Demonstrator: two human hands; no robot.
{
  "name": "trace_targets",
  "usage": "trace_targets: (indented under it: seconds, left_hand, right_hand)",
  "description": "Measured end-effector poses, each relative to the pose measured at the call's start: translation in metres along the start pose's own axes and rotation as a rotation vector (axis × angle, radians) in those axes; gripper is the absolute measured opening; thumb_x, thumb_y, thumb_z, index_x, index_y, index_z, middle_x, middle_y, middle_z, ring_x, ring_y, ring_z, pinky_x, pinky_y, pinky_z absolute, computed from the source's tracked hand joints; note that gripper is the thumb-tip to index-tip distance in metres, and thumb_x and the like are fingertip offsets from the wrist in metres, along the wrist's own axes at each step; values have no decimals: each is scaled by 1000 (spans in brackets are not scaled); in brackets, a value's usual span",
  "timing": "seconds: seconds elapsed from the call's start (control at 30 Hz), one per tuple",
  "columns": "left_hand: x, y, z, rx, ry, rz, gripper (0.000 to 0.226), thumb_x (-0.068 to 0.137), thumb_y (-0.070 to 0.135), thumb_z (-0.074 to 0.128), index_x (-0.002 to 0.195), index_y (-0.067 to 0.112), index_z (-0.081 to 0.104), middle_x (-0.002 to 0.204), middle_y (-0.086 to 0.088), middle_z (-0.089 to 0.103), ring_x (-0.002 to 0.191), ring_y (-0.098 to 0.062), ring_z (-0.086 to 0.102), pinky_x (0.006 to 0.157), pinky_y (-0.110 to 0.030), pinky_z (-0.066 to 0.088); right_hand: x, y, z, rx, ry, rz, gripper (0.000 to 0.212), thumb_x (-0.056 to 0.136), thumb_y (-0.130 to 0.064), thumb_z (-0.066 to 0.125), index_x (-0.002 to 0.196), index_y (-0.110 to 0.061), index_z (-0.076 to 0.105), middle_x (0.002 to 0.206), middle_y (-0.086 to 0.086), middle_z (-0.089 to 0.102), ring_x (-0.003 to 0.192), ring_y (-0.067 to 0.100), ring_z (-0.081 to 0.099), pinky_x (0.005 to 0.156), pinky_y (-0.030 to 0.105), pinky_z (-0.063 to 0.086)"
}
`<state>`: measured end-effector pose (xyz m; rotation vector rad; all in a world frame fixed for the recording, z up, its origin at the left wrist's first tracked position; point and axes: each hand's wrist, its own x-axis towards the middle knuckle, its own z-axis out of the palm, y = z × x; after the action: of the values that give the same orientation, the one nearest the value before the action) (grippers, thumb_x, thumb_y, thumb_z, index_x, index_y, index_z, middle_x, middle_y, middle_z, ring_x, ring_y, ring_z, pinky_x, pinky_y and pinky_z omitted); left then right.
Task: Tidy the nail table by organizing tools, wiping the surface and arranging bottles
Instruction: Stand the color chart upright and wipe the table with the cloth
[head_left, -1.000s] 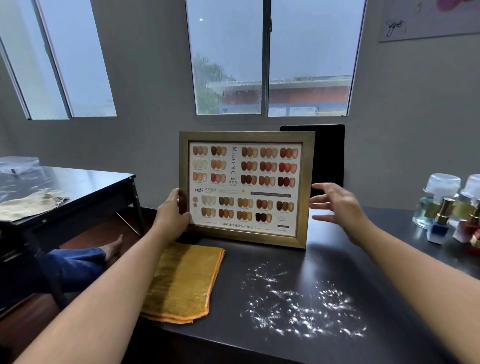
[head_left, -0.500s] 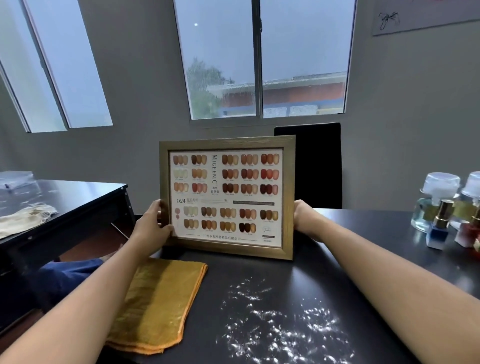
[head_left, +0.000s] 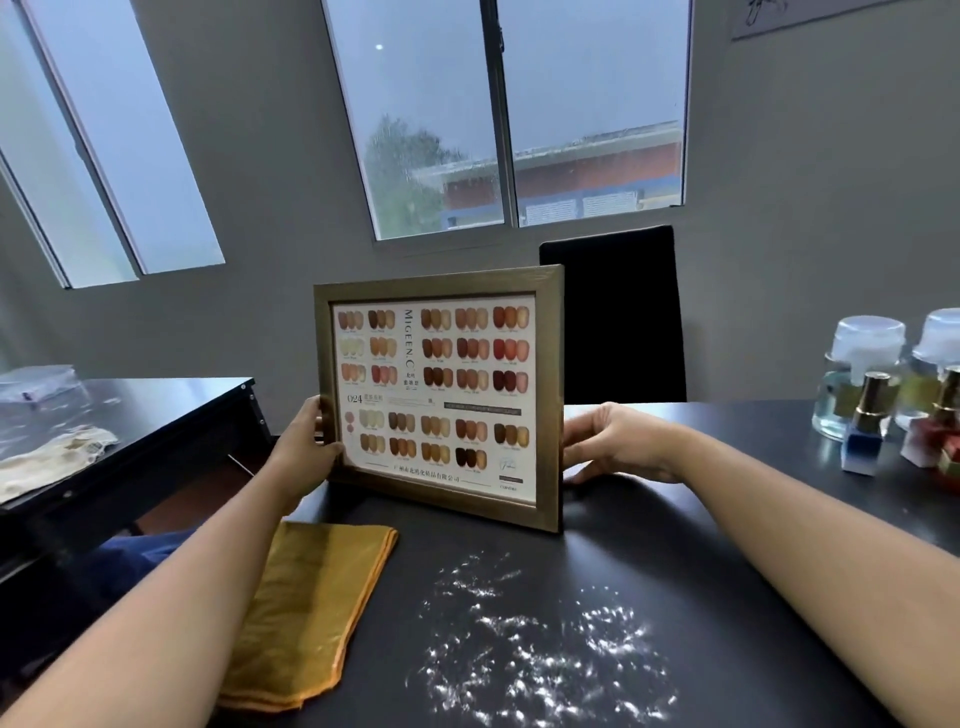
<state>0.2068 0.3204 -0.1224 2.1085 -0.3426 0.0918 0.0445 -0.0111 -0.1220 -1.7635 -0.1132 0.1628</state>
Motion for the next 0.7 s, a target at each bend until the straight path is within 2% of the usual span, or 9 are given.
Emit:
trace_targets:
  seconds: [0.07,0.13,0.23,0.33,0.43,0.57,0.7]
  left_hand:
    - [4,6,9,-18,-21,8,53,87,-4,53,127,28,40,104,5,53,103,-23,57,72,-37,56]
    - [9,13,18,-46,-48,17,54,87,-4,52,128,28,39,101,8,53,98,-20,59,65,-31,54]
    - [14,24,32,-83,-87,24,55,86,-2,55,129,28,39,102,6,54,97,-19,58,70,-35,56]
    - [17,32,44,-91,-97,28,56,85,0,58,130,27,39,103,4,54,99,-22,58,81,-46,56]
    - [18,34,50,-106,-92,30,56,84,0,59,129,27,39,103,4,54,99,-24,59,82,-47,56]
    - [17,34,50,-123,-96,31,57,83,-1,60,128,28,39,105,2,54,101,-26,59,81,-48,56]
    - [17,34,51,-114,-93,36,56,84,-2,58,128,27,38,108,-2,54,105,-30,58,83,-52,55]
  right_hand:
    - [-10,-2,-4,-57,-7,25,27,83,0,67,109,1,68,109,17,70,102,27,67,85,37,56]
    - [-21,-3,-10,-119,12,32,22,82,-3,69,104,-7,72,107,11,72,100,21,68,89,38,55]
    - [-39,-4,-15,-198,71,16,17,80,-9,73,92,-21,75,100,0,75,92,11,70,82,29,57]
    - [-50,-4,-11,-234,138,-21,17,79,-13,76,93,-22,74,96,-3,75,87,8,70,75,23,57]
    - [-52,-3,1,-259,134,-42,17,75,-12,78,88,-22,73,81,-8,74,77,5,69,68,21,56]
    - [-45,-2,16,-359,173,-110,10,78,-12,76,81,-20,72,76,-2,73,73,12,67,66,22,57]
    - [-38,1,7,-434,274,-136,13,80,-5,73,77,-18,70,72,1,69,62,9,63,60,19,55]
